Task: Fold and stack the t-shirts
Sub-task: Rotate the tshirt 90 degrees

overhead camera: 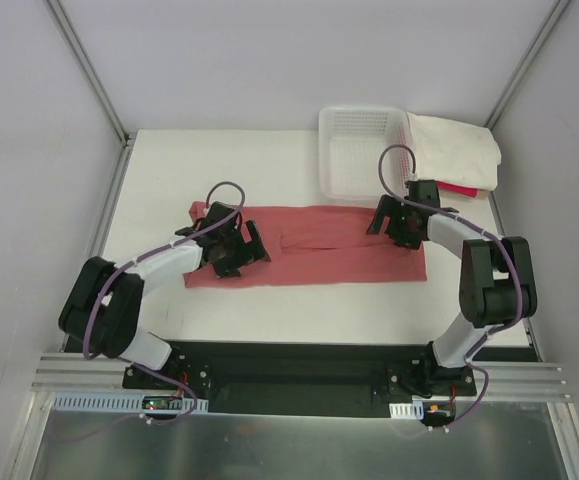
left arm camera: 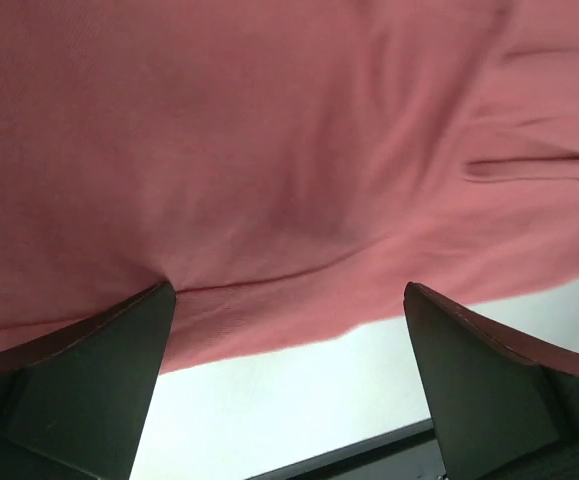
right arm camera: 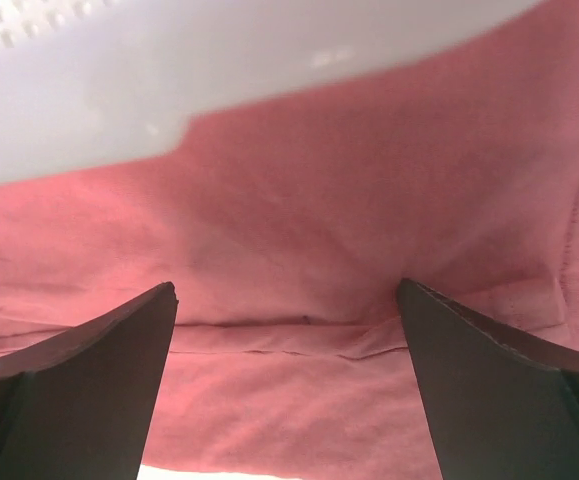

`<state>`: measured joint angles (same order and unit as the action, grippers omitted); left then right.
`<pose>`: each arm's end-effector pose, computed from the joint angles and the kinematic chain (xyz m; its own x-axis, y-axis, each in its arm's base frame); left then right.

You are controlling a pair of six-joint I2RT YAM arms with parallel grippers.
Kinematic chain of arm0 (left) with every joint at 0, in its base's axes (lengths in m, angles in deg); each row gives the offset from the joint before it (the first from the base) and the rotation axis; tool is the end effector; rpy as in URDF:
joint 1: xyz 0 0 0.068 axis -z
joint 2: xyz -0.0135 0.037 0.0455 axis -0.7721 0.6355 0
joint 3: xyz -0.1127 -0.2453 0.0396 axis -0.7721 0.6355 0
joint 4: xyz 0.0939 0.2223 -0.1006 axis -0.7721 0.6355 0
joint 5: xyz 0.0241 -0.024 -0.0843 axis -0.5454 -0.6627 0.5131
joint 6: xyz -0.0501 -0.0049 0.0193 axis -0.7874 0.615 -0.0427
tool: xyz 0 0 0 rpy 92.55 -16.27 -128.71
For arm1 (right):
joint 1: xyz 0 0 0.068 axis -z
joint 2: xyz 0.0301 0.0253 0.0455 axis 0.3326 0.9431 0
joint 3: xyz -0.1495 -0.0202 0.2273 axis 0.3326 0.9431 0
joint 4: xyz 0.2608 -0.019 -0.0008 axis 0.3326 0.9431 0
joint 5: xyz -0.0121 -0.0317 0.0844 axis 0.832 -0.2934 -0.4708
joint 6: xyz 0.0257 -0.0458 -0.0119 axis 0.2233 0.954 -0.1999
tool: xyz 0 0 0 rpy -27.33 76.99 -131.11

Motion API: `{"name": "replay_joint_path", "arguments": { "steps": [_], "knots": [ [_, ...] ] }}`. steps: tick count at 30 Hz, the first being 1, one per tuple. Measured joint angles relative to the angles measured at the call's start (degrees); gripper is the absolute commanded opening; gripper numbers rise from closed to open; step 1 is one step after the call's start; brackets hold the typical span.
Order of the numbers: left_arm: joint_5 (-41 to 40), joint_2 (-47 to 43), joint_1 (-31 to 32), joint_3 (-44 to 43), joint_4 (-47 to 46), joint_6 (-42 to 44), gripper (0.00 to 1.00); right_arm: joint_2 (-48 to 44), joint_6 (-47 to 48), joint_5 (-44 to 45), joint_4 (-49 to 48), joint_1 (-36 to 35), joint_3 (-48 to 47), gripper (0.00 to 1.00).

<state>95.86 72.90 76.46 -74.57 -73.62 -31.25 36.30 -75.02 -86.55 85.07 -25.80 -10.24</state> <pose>0.2600 -0.1323 0.2028 -0.8258 -0.3875 -0.4097 -0.0939 0.8108 -0.5777 0.3411 0.0441 0.1821 -0.7749 0.0461 -0.6304 -0.1157 0.9701 0.2132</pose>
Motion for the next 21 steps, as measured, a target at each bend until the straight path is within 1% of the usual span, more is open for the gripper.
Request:
{"name": "replay_joint_path", "arguments": {
  "steps": [3,5,8,10,12,16,18,21],
  "knots": [
    [0.4,5.3,-0.5,0.8,0.2,-1.1,0.99,0.4,-0.9,-1.0,-0.5,-0.4,0.9,0.97],
    [1.5,6.6,-1.5,-0.6,-0.7,-1.5,0.99,-0.4,-1.3,-2.0,-1.4,-0.5,2.2,0.97],
    [2.8,9.7,-3.6,-3.1,-1.1,-1.5,0.99,-3.9,-2.4,-2.6,-1.7,-1.6,6.1,0.97],
    [3.8,12.2,-5.5,-5.3,-1.3,-1.5,0.99,-6.9,-3.2,-2.8,-1.0,-3.6,9.1,0.97],
    [5.8,16.1,-8.4,-9.1,-1.0,-1.5,0.99,-10.0,-4.3,-3.2,-0.1,-7.1,12.0,0.97],
    [8.8,26.7,-13.6,-21.6,0.5,-1.1,0.99,-15.1,-7.9,-5.2,1.4,-17.9,16.5,0.97],
    [9.2,31.7,-14.8,-28.7,1.5,-0.8,0.99,-16.3,-9.8,-6.1,2.6,-24.7,17.4,0.97],
    [9.1,38.4,-15.4,-39.3,4.2,0.6,0.99,-15.5,-12.0,-7.3,4.3,-33.8,16.4,0.97]
  ]
}}
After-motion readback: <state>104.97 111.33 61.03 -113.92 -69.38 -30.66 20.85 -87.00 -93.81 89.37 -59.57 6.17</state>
